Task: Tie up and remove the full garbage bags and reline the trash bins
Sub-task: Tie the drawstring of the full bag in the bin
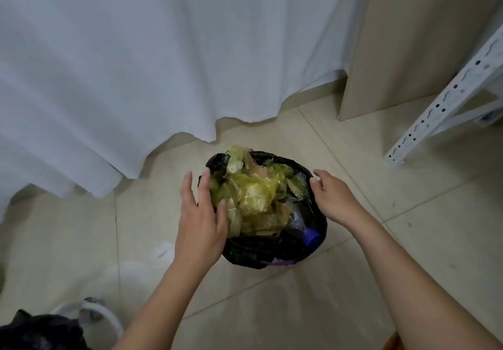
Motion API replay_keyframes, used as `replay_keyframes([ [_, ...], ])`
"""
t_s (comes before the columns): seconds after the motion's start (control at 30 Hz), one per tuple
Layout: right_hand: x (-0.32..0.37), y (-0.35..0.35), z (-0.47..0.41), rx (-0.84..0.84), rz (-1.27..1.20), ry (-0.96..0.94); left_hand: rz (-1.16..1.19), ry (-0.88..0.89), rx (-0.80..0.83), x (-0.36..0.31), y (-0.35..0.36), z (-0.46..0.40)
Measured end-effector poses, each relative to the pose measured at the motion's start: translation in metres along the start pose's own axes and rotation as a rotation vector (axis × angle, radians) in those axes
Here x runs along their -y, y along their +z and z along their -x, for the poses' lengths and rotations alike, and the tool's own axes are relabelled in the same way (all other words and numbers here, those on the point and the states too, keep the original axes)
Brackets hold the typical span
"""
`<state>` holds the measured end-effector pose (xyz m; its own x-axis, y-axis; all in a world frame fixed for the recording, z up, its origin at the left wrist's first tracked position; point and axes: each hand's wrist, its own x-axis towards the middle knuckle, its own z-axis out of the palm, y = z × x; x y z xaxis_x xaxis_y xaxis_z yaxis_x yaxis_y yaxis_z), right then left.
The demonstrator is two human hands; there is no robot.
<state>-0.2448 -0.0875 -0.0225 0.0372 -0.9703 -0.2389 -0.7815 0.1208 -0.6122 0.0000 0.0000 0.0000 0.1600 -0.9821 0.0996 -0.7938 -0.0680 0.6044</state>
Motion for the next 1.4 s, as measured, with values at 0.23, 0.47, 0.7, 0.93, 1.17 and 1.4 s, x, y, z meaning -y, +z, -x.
replay_keyframes([
  [0.23, 0.006, 0.001, -0.008, -0.1, -0.203, 0.012, 0.042, -0.035, 0.122, 0.005, 0.016, -0.017],
  [0.47, 0.013, -0.003, -0.003, -0.067, -0.25, 0.028, 0.13, -0.096, 0.106, 0.006, 0.002, -0.023],
  [0.7, 0.015, -0.009, -0.007, -0.438, -0.382, -0.053, 0.26, -0.194, -0.055, 0.012, -0.01, -0.032],
  [0.93, 0.015, -0.028, 0.004, -0.072, -0.313, 0.12, 0.43, -0.232, -0.178, 0.009, -0.019, -0.036],
  [1.17, 0.009, -0.037, 0.019, 0.286, -0.415, 0.245, 0.386, -0.218, -0.122, 0.001, -0.014, -0.039],
  [1.4, 0.02, -0.033, 0.014, -0.233, -0.767, 0.022, 0.729, -0.327, -0.206, -0.017, -0.02, -0.029],
])
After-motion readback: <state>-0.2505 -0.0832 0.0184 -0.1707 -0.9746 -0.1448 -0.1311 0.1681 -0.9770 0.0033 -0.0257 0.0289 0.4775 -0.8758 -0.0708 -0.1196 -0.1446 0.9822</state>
